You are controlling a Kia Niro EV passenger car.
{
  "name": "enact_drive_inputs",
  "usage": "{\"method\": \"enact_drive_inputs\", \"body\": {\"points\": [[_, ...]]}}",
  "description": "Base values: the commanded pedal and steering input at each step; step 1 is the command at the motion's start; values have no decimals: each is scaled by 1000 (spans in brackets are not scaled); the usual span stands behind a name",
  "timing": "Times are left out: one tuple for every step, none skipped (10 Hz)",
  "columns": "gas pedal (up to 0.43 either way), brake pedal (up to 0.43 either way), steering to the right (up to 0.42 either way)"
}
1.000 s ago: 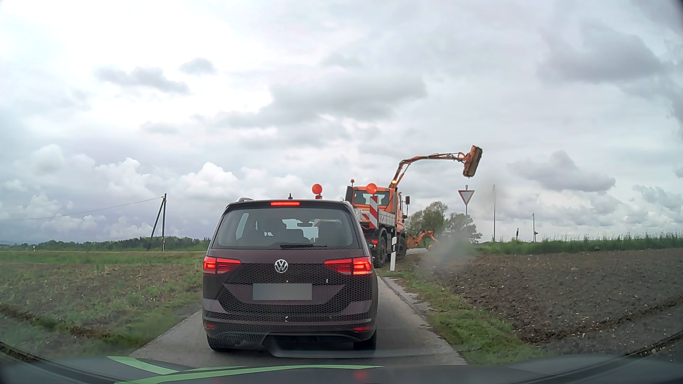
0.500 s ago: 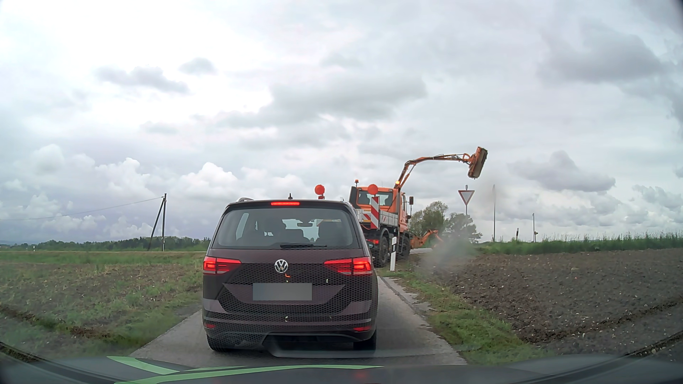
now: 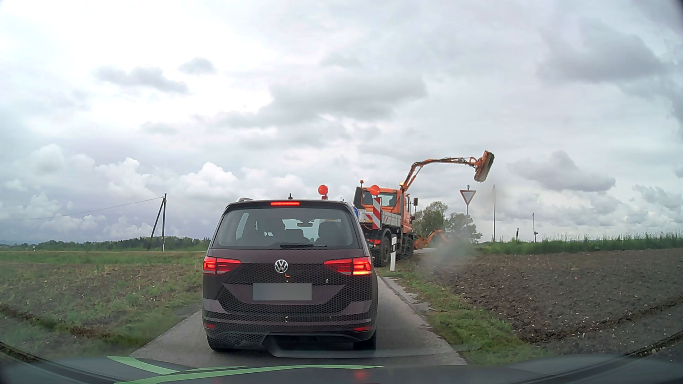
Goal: Follow the waypoints while adhering to traffic rules and regulations
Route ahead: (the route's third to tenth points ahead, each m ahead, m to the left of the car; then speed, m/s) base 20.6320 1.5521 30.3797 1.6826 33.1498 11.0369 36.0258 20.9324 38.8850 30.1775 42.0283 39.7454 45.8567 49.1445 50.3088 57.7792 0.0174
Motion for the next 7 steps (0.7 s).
{"method": "enact_drive_inputs", "body": {"points": [[0, 220, -6], [0, 220, -7], [0, 220, -7], [0, 220, -7], [0, 220, -7], [0, 226, -6], [0, 226, -6]]}}
